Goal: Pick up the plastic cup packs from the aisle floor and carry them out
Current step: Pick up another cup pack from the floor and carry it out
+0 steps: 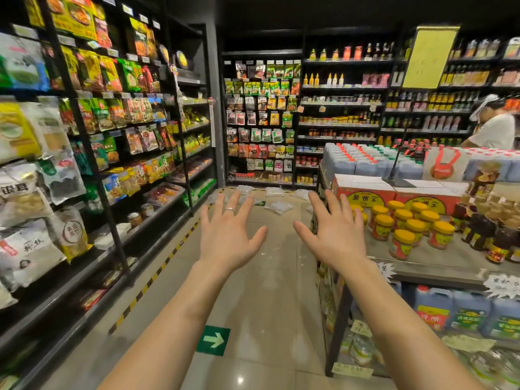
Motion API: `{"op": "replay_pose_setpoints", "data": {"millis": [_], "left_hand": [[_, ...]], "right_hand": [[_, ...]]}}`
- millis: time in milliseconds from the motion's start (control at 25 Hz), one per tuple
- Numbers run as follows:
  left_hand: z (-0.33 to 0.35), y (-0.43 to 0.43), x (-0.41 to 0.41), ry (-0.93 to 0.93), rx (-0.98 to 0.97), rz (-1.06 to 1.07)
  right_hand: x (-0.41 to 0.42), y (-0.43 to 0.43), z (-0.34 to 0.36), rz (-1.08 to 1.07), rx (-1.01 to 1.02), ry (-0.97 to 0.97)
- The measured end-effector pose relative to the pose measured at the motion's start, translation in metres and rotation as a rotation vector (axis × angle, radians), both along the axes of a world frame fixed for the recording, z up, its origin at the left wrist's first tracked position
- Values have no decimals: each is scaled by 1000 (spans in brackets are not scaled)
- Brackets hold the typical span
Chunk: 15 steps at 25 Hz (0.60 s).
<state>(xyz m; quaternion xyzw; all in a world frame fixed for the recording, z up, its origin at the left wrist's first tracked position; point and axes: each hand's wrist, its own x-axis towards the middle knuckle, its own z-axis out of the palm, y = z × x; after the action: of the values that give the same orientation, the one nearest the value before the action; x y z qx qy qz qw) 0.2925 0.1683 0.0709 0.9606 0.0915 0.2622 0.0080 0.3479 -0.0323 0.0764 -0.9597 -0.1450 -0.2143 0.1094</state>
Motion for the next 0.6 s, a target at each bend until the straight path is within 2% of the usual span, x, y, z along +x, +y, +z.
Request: {"op": "replay_pose_setpoints", "data": {"millis": [240, 600], "left_hand": [[-3, 47, 103, 10, -30, -20], [23, 172, 288, -19, -38, -103]], "right_hand": [[95, 48, -5, -22, 8, -25], [263, 174, 14, -73, 36, -89]]}}
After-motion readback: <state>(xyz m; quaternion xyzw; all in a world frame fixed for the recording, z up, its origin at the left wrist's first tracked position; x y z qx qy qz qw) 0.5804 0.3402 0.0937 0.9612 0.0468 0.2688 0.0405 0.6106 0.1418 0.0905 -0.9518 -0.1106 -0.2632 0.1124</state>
